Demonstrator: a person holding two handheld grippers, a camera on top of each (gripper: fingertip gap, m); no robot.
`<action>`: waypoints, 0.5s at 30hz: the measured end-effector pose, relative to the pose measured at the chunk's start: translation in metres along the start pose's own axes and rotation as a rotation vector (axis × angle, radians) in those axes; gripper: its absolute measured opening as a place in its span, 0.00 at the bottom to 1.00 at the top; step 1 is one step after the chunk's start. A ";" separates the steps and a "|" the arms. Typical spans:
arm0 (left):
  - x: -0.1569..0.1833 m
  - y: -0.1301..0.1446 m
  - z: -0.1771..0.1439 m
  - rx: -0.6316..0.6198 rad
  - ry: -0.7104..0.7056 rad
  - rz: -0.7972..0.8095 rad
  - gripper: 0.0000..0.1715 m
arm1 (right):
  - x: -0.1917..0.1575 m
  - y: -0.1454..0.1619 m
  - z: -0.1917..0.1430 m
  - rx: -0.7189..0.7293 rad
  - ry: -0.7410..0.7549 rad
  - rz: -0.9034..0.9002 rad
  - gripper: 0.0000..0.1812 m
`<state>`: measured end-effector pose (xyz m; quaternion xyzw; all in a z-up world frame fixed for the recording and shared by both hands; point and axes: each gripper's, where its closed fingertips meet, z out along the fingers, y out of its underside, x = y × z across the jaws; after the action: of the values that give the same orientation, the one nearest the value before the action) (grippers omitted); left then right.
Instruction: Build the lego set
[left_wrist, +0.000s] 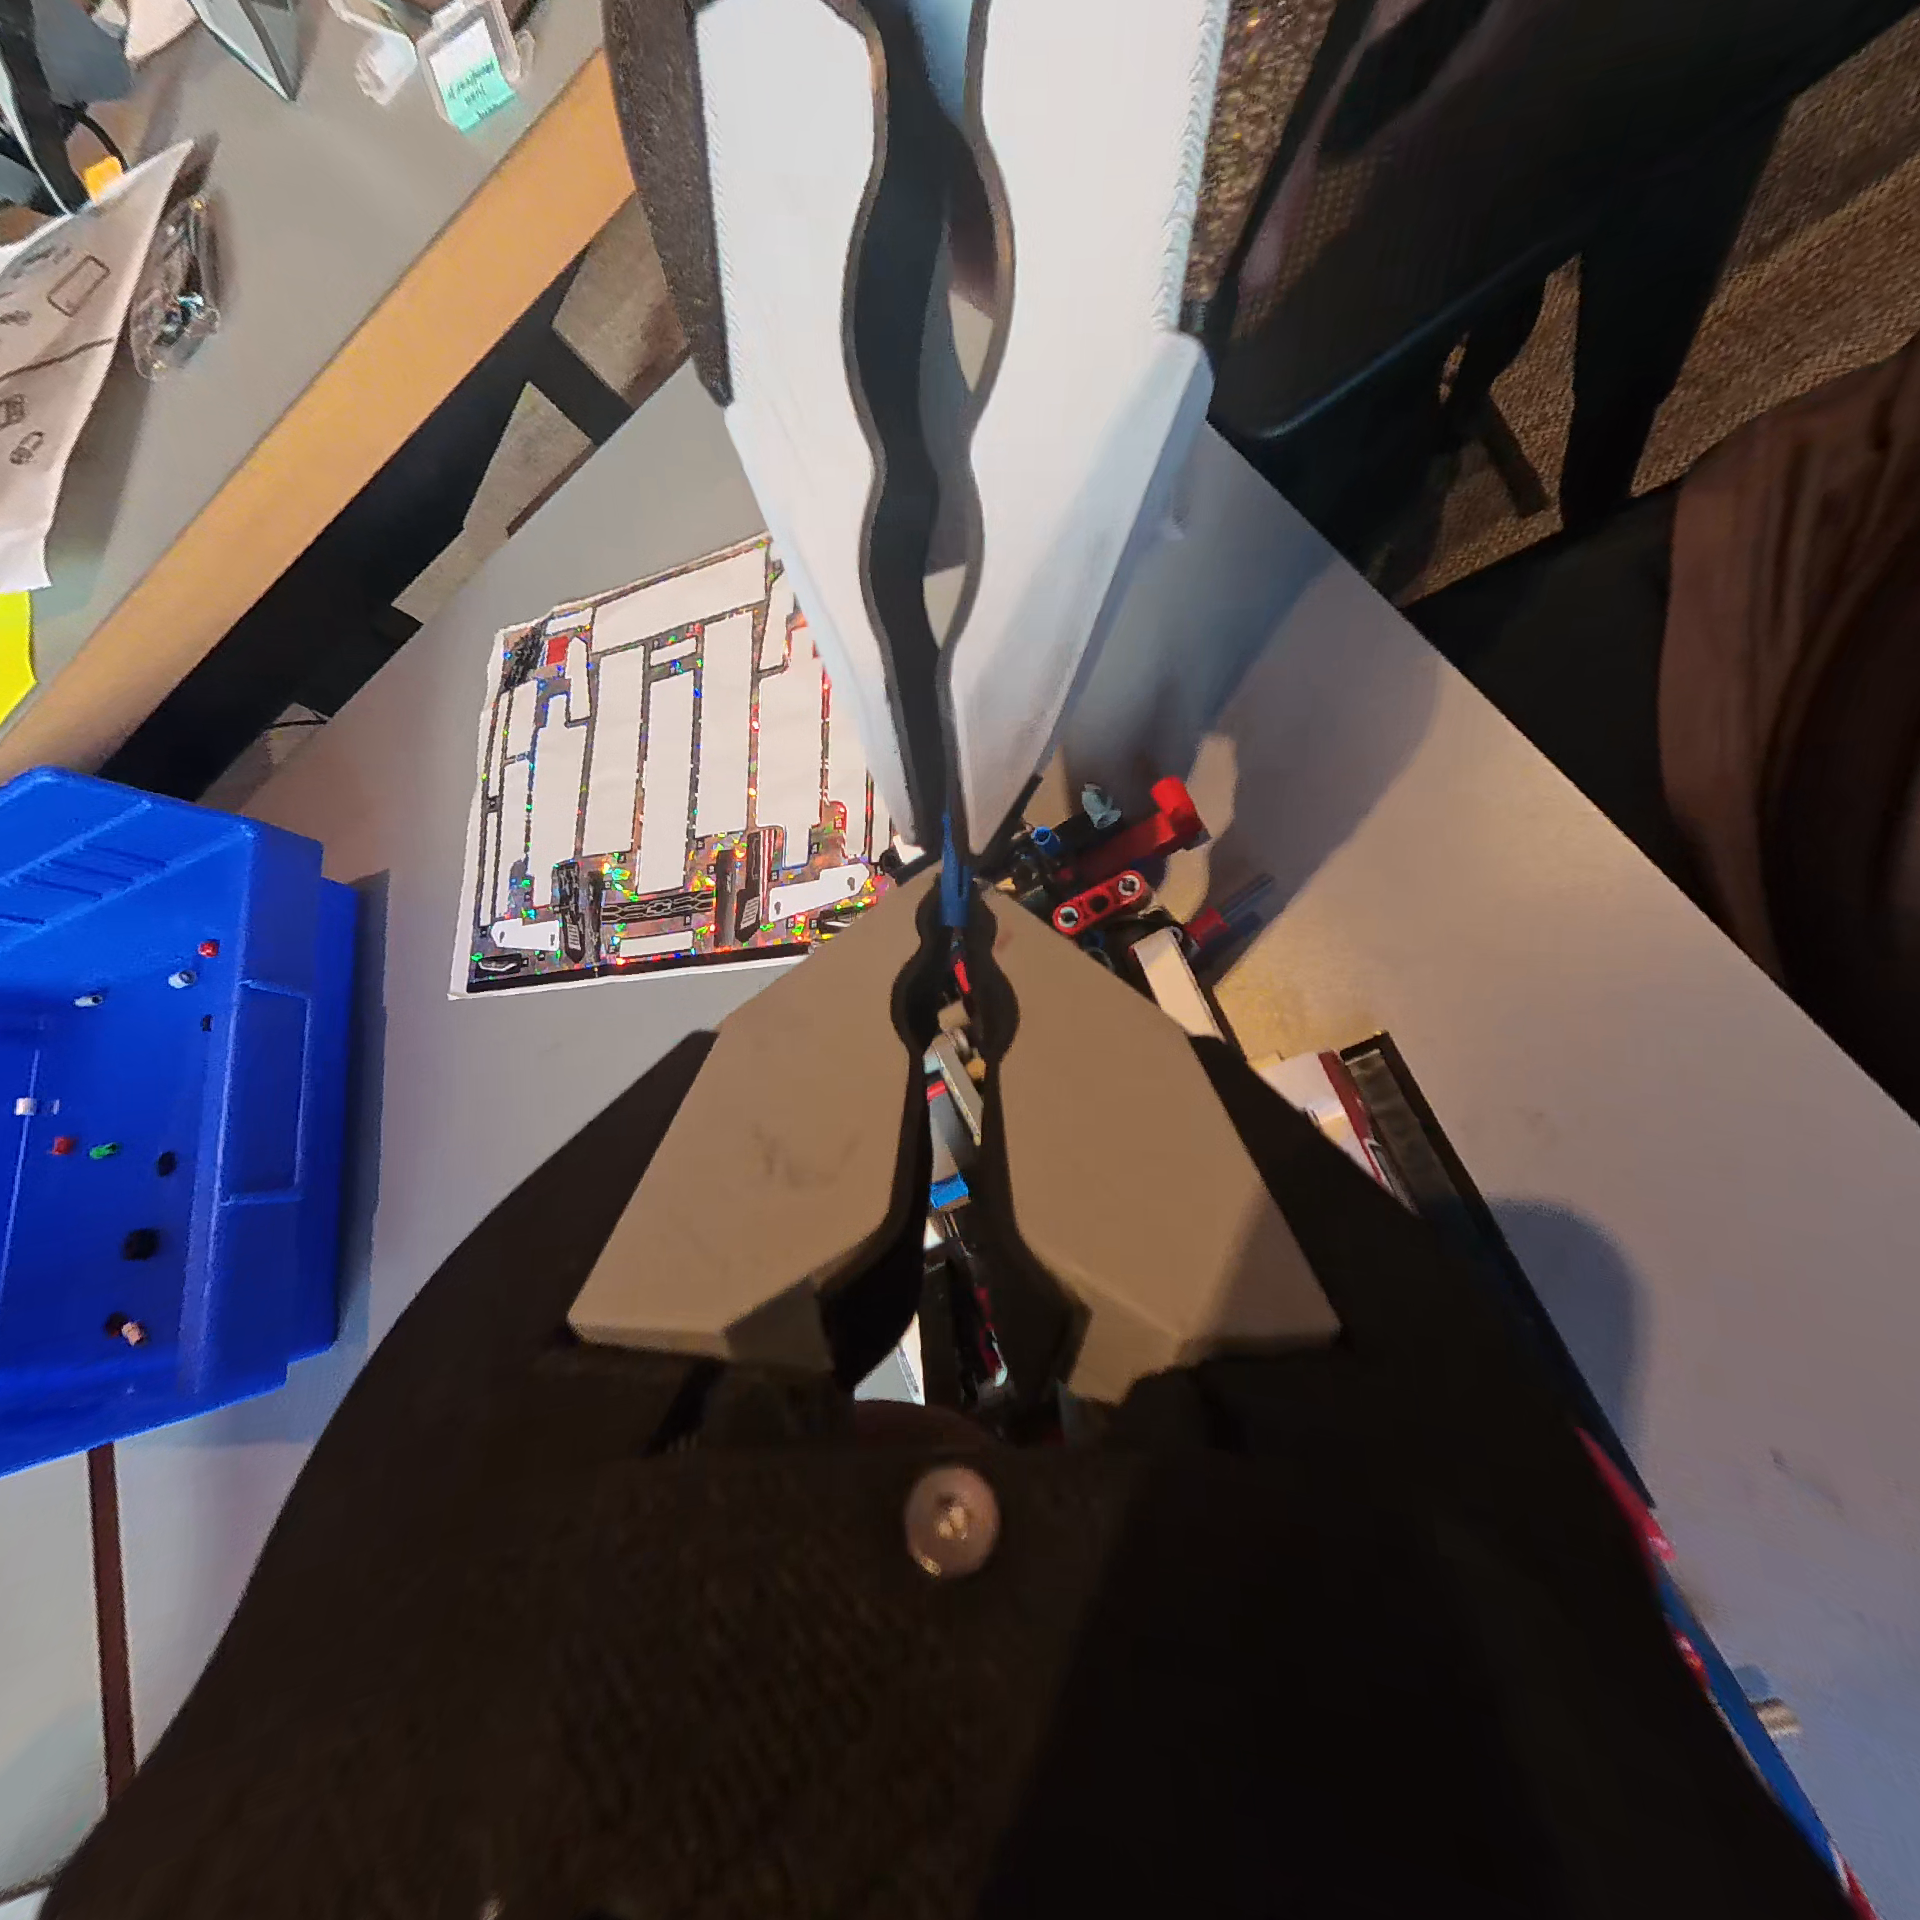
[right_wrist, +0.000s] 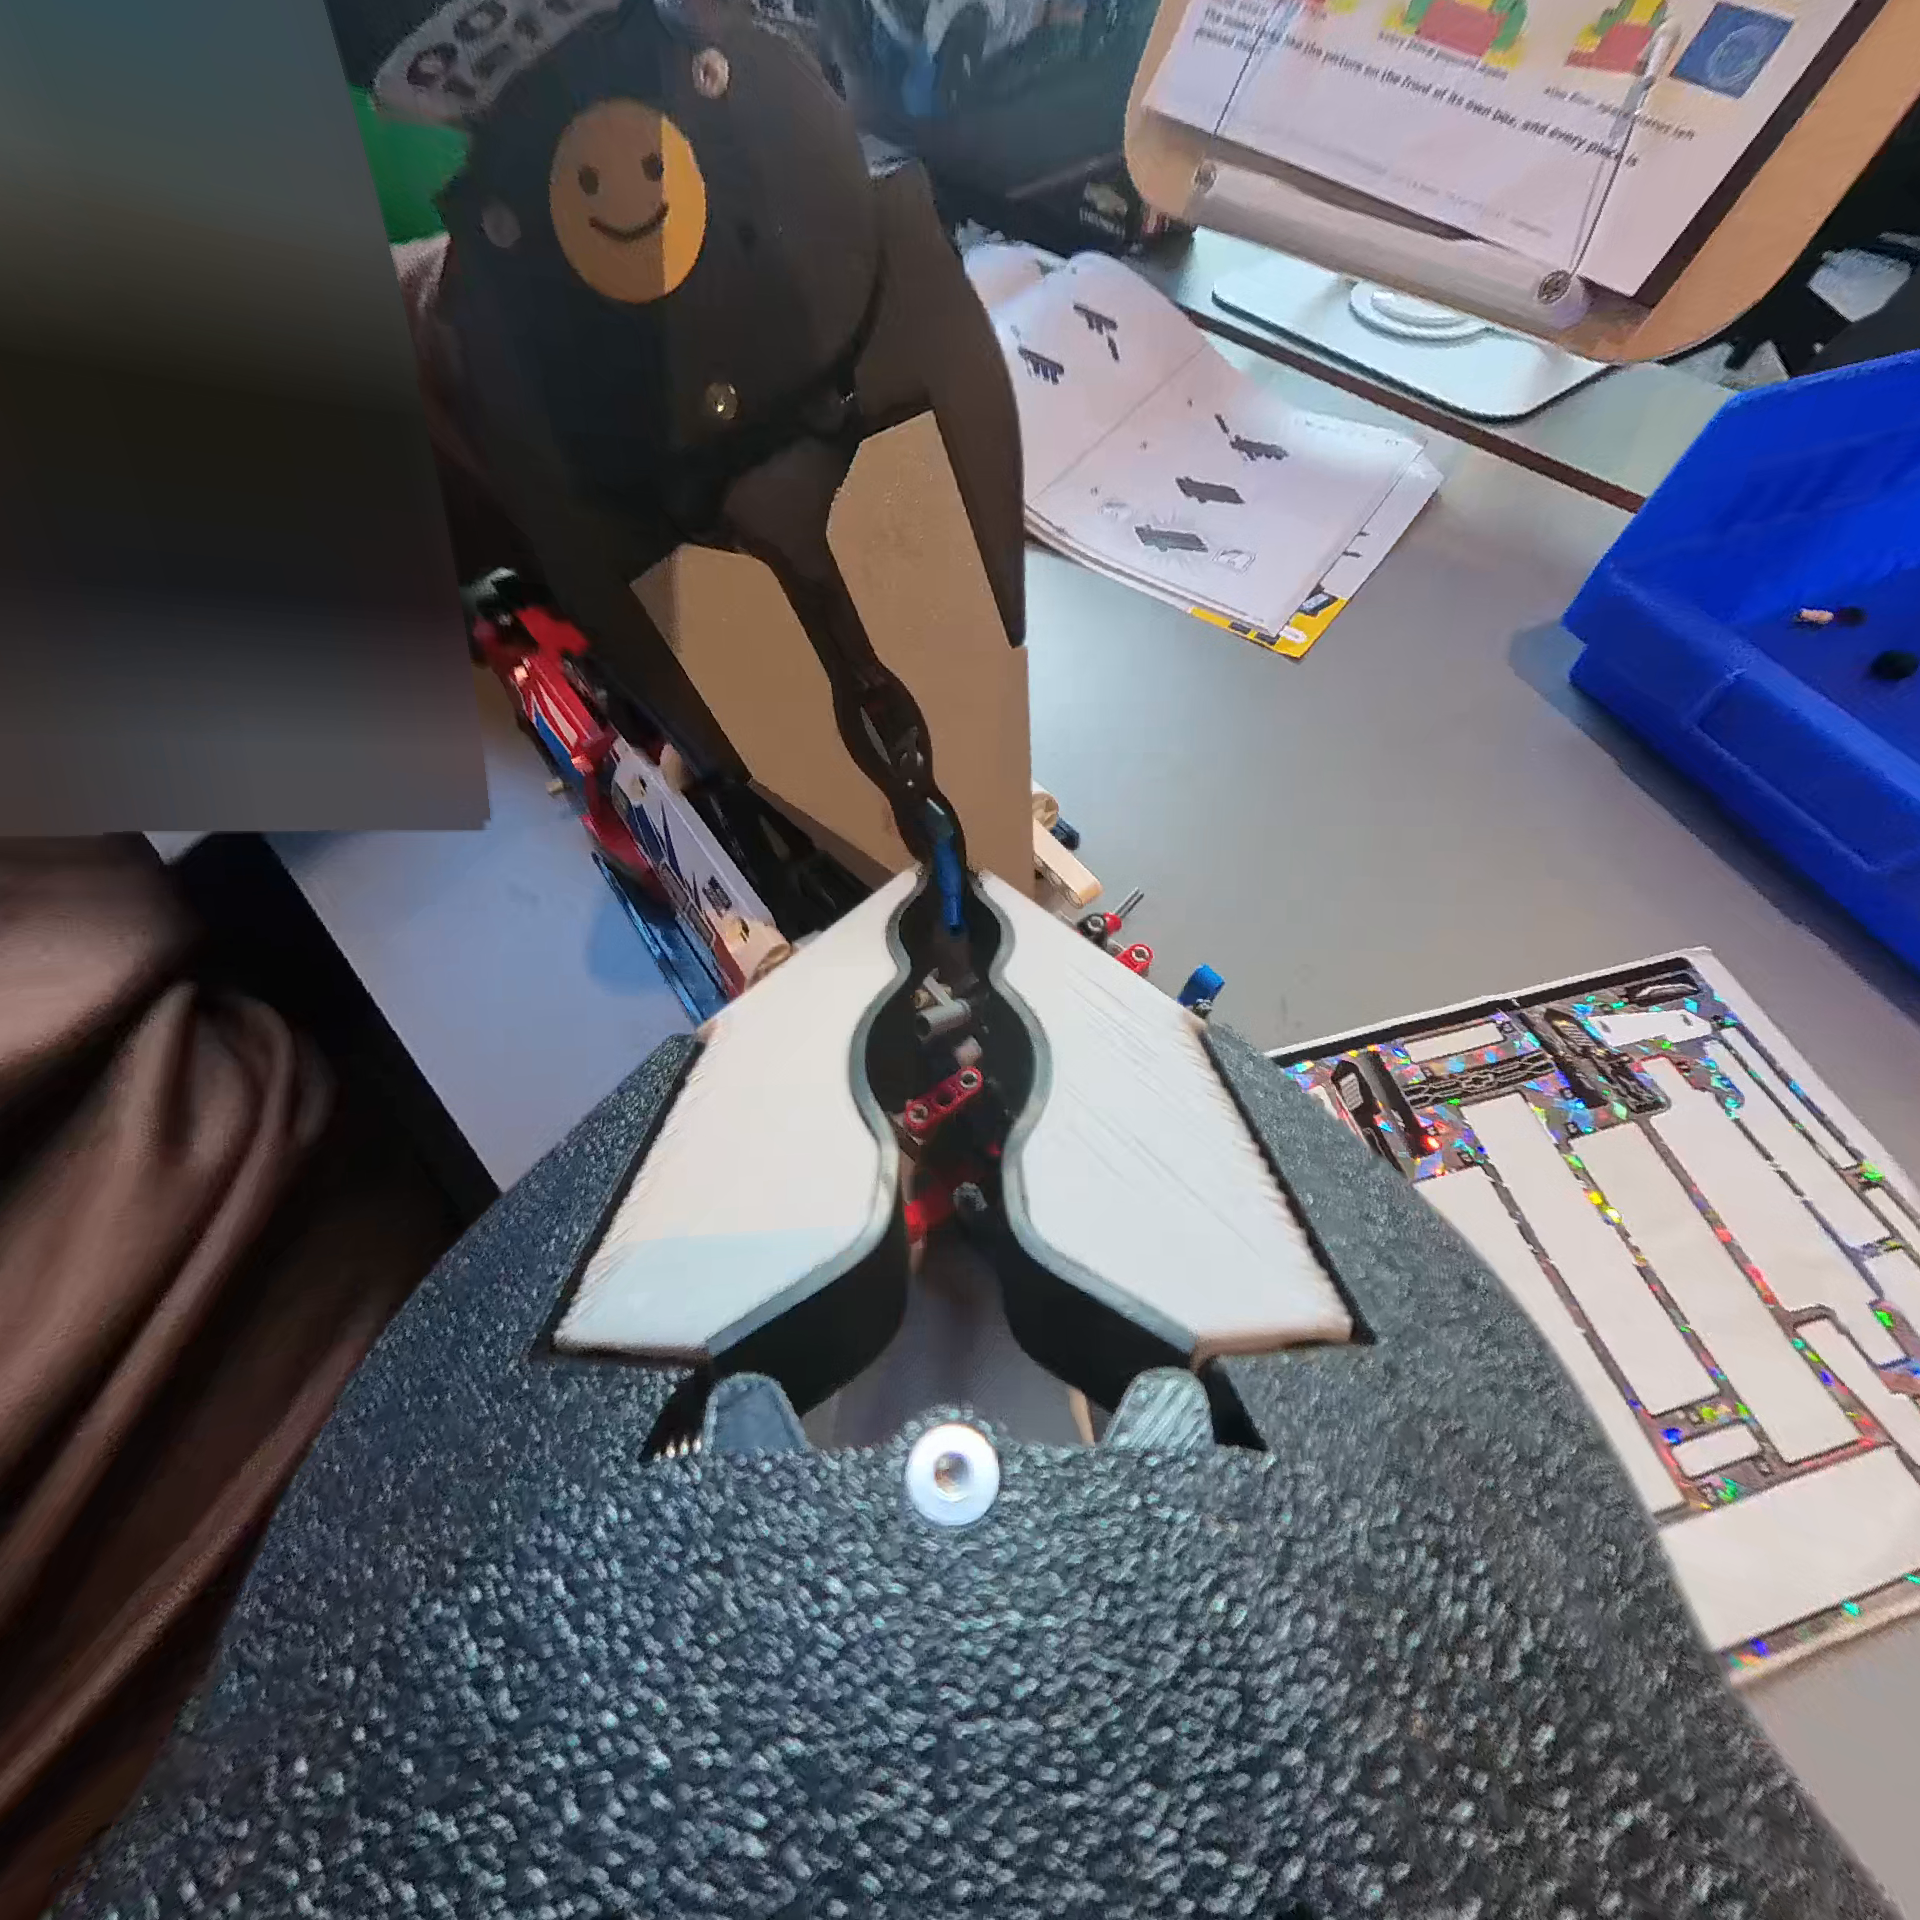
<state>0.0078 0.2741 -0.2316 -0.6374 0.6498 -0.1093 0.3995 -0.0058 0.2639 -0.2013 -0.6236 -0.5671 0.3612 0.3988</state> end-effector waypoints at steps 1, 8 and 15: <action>0.000 0.001 0.000 -0.004 -0.003 -0.001 0.00 | 0.000 0.001 0.000 -0.018 0.001 -0.015 0.03; -0.021 0.021 -0.008 -0.072 -0.038 -0.120 0.09 | 0.051 0.060 -0.021 -0.255 0.217 -0.052 0.02; -0.035 0.029 -0.020 -0.080 -0.053 -0.190 0.08 | 0.062 0.129 -0.029 -0.448 0.251 0.075 0.03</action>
<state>-0.0315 0.3038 -0.2246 -0.7142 0.5796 -0.1037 0.3785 0.0805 0.3180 -0.3065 -0.7568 -0.5556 0.1608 0.3045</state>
